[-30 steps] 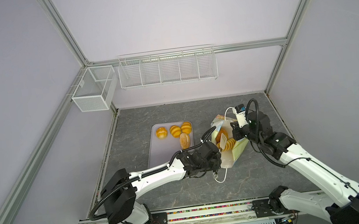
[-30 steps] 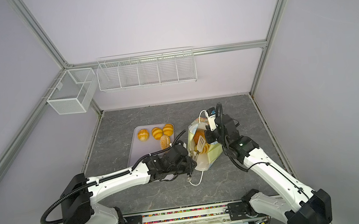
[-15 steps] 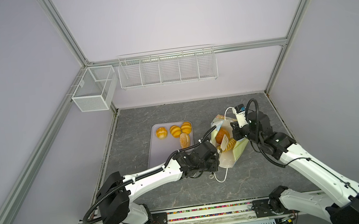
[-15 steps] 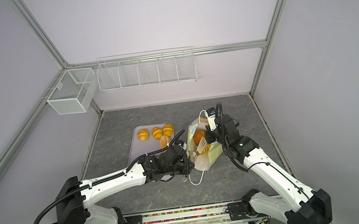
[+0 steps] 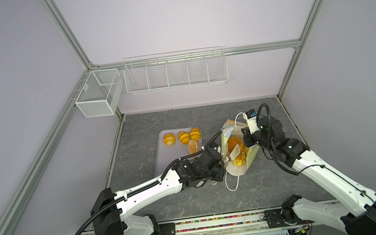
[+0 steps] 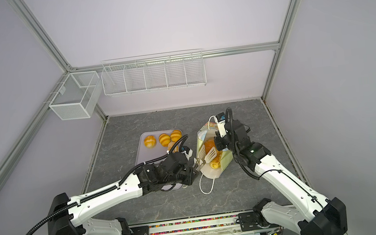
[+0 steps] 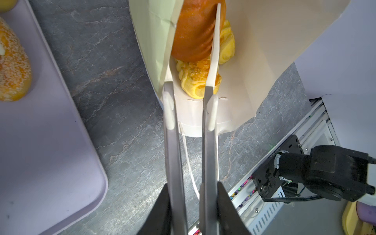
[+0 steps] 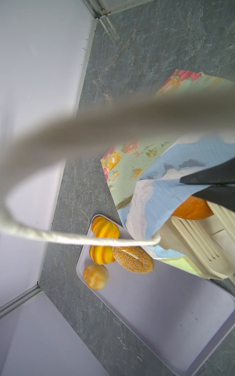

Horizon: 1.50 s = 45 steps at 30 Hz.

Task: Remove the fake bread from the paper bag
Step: 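Draw the tongs with the bread out of the bag toward the tray, then lower the round brown bun from the tongs onto the tray and release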

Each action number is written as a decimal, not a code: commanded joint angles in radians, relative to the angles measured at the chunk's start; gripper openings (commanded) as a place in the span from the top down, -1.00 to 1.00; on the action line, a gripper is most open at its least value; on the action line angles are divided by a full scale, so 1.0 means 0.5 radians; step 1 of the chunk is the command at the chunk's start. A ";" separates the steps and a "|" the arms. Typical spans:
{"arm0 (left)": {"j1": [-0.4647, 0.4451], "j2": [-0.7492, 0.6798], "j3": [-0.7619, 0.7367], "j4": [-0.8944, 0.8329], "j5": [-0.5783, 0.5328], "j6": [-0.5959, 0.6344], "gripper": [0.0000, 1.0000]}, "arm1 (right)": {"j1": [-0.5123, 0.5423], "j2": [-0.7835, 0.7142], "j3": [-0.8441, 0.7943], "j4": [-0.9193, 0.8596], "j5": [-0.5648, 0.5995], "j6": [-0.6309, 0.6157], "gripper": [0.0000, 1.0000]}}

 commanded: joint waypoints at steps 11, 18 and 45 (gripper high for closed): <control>0.006 -0.236 -0.112 0.084 -0.078 0.126 1.00 | 0.016 0.028 0.047 -0.068 0.056 -0.019 0.87; 0.003 -0.451 -0.170 0.021 0.027 0.231 1.00 | 0.014 0.076 0.103 -0.103 0.112 0.030 0.87; 0.057 -1.515 -0.126 -1.141 -0.807 -0.336 1.00 | 0.013 0.153 0.183 -0.121 0.167 0.059 0.87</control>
